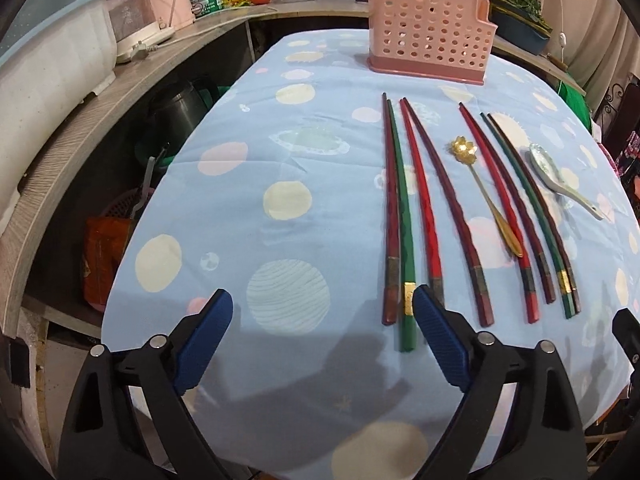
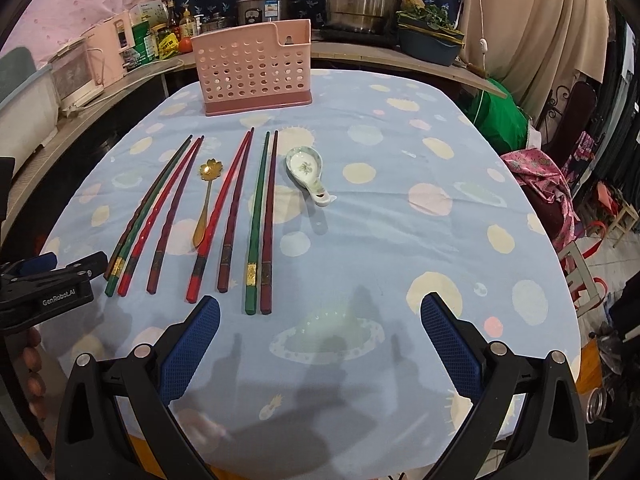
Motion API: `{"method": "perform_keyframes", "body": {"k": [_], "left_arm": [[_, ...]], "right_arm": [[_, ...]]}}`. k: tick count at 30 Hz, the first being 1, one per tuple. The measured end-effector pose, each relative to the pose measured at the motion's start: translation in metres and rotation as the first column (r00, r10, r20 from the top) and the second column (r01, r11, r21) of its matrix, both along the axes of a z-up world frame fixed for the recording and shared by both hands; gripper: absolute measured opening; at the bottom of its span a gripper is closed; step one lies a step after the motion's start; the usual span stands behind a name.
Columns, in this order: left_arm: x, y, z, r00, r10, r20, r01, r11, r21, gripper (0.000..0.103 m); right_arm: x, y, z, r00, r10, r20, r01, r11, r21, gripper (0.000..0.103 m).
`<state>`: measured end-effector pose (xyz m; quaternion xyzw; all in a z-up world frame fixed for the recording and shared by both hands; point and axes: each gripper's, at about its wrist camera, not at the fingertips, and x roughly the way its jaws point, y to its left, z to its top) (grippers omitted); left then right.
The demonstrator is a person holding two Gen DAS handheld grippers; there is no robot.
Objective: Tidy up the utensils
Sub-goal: 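Close the left tool on a dark red chopstick while the right tool grasps the white ceramic spoon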
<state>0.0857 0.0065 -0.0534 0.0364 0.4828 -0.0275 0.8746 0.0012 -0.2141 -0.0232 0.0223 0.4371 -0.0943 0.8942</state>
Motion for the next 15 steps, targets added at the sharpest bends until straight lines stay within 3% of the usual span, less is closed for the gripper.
{"method": "perform_keyframes", "body": {"k": [6,10,15], "left_arm": [[0.011,0.003,-0.009,1.000,-0.001,-0.024,0.000,1.000,-0.017,0.083],[0.014,0.002,-0.013,0.999,-0.019,-0.045,0.017,0.999,-0.031,0.071],[0.014,0.004,-0.013,0.999,-0.026,-0.037,0.025,0.999,-0.042,0.062]], "right_arm": [[0.011,0.001,-0.006,1.000,0.005,-0.019,-0.005,1.000,0.004,0.096],[0.016,0.003,-0.008,1.000,0.013,-0.025,-0.012,1.000,0.007,0.096],[0.020,0.002,-0.004,1.000,0.022,-0.015,-0.022,1.000,0.011,0.096]]}}
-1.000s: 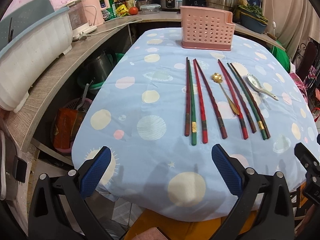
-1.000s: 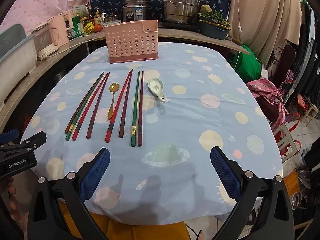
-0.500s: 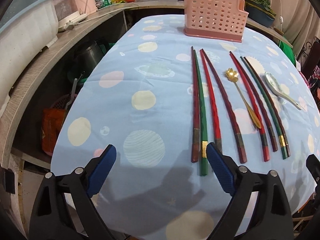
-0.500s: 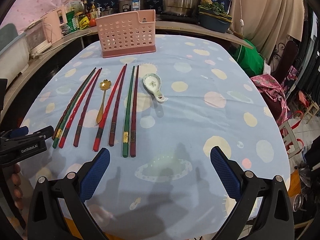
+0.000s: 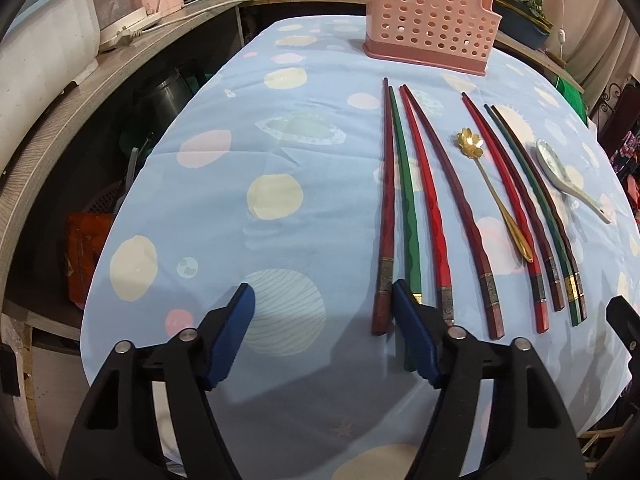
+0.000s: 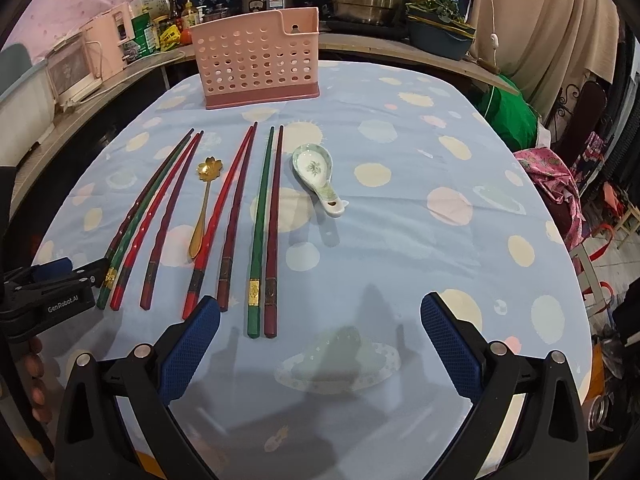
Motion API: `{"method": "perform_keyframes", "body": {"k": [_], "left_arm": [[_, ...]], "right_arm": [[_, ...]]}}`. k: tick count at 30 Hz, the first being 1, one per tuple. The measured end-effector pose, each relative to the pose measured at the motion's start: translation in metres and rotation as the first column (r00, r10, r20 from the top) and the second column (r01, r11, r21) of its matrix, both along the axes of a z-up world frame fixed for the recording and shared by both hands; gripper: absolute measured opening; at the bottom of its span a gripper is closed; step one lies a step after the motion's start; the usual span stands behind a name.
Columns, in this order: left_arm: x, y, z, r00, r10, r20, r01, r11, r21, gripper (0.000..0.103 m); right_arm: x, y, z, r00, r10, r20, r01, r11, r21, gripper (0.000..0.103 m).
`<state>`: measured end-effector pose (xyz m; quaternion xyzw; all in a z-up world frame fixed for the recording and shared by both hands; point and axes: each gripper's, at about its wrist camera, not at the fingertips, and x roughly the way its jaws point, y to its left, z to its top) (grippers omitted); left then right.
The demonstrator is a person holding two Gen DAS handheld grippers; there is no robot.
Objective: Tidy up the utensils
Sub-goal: 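Close the left tool on a dark red chopstick while the right tool grasps the white ceramic spoon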
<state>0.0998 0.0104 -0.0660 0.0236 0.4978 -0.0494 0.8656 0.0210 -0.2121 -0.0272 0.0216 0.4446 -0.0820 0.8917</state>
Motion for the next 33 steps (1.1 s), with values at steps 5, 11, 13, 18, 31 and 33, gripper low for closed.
{"method": "perform_keyframes", "body": {"k": [5,11,13,18,31,33], "left_arm": [[0.000,-0.002,0.003,1.000,-0.022,-0.003,0.022,0.999,-0.024,0.040],[0.001,-0.004,0.005,0.999,-0.045,-0.016,0.044,0.997,-0.063,0.010],[0.001,-0.006,0.005,0.999,-0.047,-0.014,0.046,0.997,-0.062,0.010],[0.001,-0.006,0.004,0.999,-0.046,-0.014,0.046,0.997,-0.057,0.010],[0.001,-0.007,0.004,0.999,-0.046,-0.013,0.045,0.998,-0.048,0.010],[0.001,-0.008,0.004,0.999,-0.046,-0.012,0.045,0.998,-0.049,0.010]], "right_arm": [[0.012,-0.010,0.011,0.999,0.004,0.034,-0.005,0.999,0.036,0.095],[0.039,-0.032,0.020,0.997,-0.018,0.069,0.012,0.996,0.092,0.071],[0.048,-0.038,0.017,0.998,-0.020,0.063,0.012,0.992,0.128,0.059],[0.065,-0.046,0.005,0.999,-0.014,0.037,0.006,0.979,0.202,0.031],[0.079,-0.046,-0.022,1.000,0.012,-0.013,-0.008,0.962,0.273,0.012],[0.079,-0.046,-0.026,1.000,0.012,-0.023,-0.005,0.959,0.284,0.011]]}}
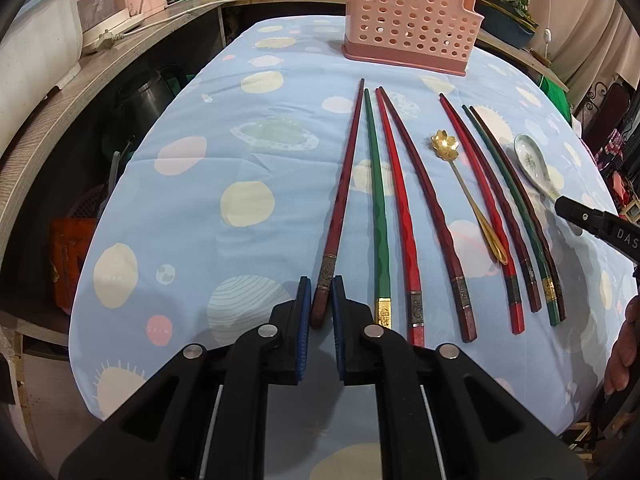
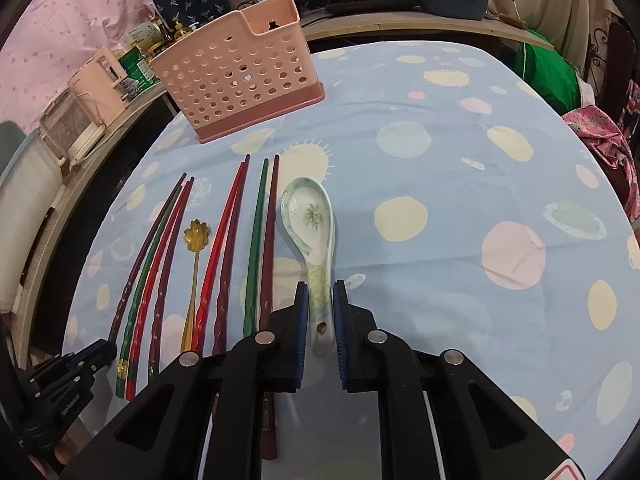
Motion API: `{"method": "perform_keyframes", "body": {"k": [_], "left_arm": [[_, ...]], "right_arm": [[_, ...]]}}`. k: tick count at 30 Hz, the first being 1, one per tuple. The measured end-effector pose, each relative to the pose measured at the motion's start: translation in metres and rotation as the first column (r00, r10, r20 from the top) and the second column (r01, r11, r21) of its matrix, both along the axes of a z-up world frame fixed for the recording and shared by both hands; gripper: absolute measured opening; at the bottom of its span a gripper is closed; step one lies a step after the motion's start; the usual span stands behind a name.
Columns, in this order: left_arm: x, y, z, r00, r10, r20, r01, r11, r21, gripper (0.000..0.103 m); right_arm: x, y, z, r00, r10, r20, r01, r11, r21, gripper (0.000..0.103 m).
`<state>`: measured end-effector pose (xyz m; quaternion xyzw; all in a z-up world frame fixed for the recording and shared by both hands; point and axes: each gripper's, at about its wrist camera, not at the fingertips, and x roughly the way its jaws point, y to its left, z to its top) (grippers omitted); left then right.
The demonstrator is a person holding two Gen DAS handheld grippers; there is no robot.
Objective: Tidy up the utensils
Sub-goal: 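Close the left tool on a dark red chopstick while the right tool grasps the white ceramic spoon, then lift the chopstick with the left tool while the right tool carries the spoon into the pink basket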
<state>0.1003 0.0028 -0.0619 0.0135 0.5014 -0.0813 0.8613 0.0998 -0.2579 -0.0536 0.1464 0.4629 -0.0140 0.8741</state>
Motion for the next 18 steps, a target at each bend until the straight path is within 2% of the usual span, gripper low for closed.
{"method": "perform_keyframes", "body": {"k": [3,9,13,18], "left_arm": [[-0.001,0.000,0.000,1.000,-0.001,0.004,0.001,1.000,0.000,0.010],[-0.001,0.001,-0.001,1.000,-0.002,0.007,0.002,1.000,-0.004,0.010],[-0.002,0.005,0.002,1.000,0.004,0.005,-0.003,1.000,-0.021,0.009],[-0.006,0.010,0.017,0.999,0.018,0.043,-0.017,0.999,-0.030,0.007]], "right_arm": [[-0.001,-0.002,-0.009,1.000,-0.005,-0.016,0.006,1.000,0.026,0.009],[-0.007,0.000,-0.007,1.000,-0.004,-0.001,0.004,1.000,0.013,0.008],[-0.013,-0.001,0.003,1.000,-0.015,0.021,0.015,1.000,-0.012,0.008],[-0.021,-0.003,0.024,0.997,-0.030,0.069,0.033,0.998,-0.052,0.007]]}}
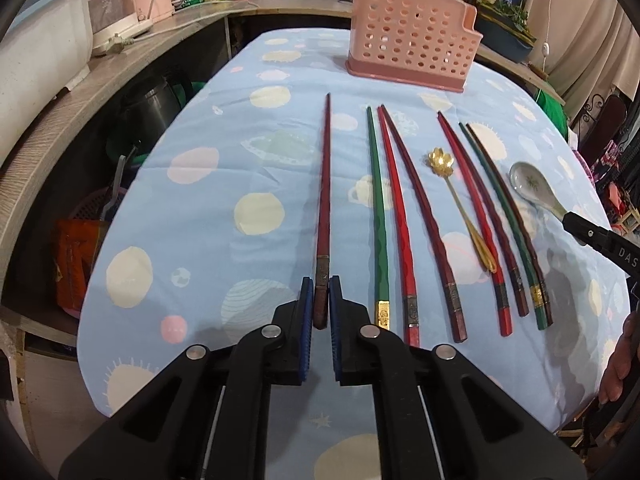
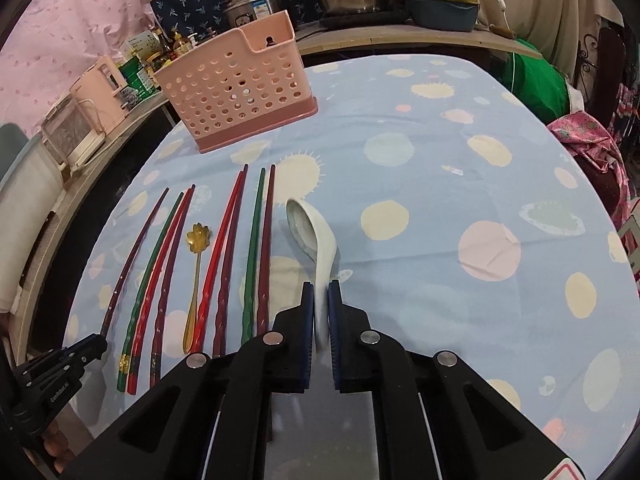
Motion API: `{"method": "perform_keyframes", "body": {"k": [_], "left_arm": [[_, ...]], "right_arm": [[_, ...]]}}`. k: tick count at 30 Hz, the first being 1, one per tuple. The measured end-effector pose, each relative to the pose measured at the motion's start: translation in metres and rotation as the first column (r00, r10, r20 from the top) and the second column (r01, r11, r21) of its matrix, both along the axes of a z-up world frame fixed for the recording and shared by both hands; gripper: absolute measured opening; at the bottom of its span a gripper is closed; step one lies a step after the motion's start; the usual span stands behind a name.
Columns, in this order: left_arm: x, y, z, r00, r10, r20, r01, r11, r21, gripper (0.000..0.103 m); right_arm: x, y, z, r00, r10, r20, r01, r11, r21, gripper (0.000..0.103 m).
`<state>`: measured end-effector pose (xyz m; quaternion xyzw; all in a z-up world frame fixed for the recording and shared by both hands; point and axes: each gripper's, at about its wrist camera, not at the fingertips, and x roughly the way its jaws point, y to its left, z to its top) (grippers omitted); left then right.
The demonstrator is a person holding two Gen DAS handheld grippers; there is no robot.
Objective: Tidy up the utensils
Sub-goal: 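Lift the chopstick with the left tool while the right tool carries the spoon into the pink basket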
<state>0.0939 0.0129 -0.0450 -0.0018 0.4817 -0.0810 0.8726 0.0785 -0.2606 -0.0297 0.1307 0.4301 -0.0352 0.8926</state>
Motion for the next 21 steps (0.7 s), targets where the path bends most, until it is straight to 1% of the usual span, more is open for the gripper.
{"method": "perform_keyframes", "body": {"k": [5,11,16,21], "left_arm": [[-0.001,0.006,0.025,0.999,0.014,0.051,-0.013,1.000,-0.022,0.007],[0.010,0.011,0.063,0.990,0.039,0.135,-0.033,0.999,-0.043,0.007],[0.028,0.012,0.102,0.974,0.056,0.220,-0.044,0.997,-0.059,0.007],[0.052,0.012,0.136,0.954,0.074,0.289,-0.056,0.996,-0.072,0.007]], "right_arm": [[-0.004,-0.004,0.018,0.999,-0.019,0.039,0.020,1.000,-0.020,0.007],[-0.004,-0.009,0.035,0.997,-0.024,0.078,0.027,0.999,-0.034,0.007],[0.004,-0.012,0.049,0.994,-0.018,0.106,0.022,0.999,-0.035,0.007],[0.019,-0.018,0.066,0.990,-0.008,0.140,0.012,1.000,-0.027,0.007]]}}
